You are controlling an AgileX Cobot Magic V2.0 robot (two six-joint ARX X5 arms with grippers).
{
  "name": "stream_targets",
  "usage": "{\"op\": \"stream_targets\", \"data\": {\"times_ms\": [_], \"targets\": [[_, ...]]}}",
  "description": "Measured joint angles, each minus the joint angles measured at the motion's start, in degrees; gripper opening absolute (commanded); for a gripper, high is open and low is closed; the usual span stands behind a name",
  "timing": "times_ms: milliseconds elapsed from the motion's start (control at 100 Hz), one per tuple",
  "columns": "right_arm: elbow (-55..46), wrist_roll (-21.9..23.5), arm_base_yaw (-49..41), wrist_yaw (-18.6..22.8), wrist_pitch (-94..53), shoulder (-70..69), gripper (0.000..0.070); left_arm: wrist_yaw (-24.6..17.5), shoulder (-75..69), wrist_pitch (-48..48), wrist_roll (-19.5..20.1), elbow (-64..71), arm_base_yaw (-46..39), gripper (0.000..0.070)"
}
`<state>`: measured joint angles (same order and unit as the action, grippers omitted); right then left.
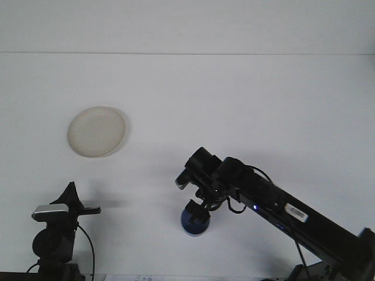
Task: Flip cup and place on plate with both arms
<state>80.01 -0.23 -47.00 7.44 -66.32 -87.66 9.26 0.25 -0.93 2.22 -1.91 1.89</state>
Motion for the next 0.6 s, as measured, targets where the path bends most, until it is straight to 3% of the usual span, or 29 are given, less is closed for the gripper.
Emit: {"op": "stream_targets", "data": {"times_ms": [150,330,520,600], "targets": [[0.4,0.0,2.1,-1.0,5.0,11.8,0.0444,0.0,0.0,0.0,0.0,0.0,0.0,0.0016],[-1.6,0.0,2.7,-9.3,12.5,27.5,0.0443,0.0,0.0,0.0,0.0,0.0,0.0,0.0016],[-17.6,0.0,2.7,-17.6,25.3,46.8,0.0443,0.0,0.0,0.0,0.0,0.0,0.0,0.0016],[-26.6,0.0,2.7,-19.3,31.5,55.0,0.0443,0.0,0.0,0.0,0.0,0.0,0.0,0.0016]]}}
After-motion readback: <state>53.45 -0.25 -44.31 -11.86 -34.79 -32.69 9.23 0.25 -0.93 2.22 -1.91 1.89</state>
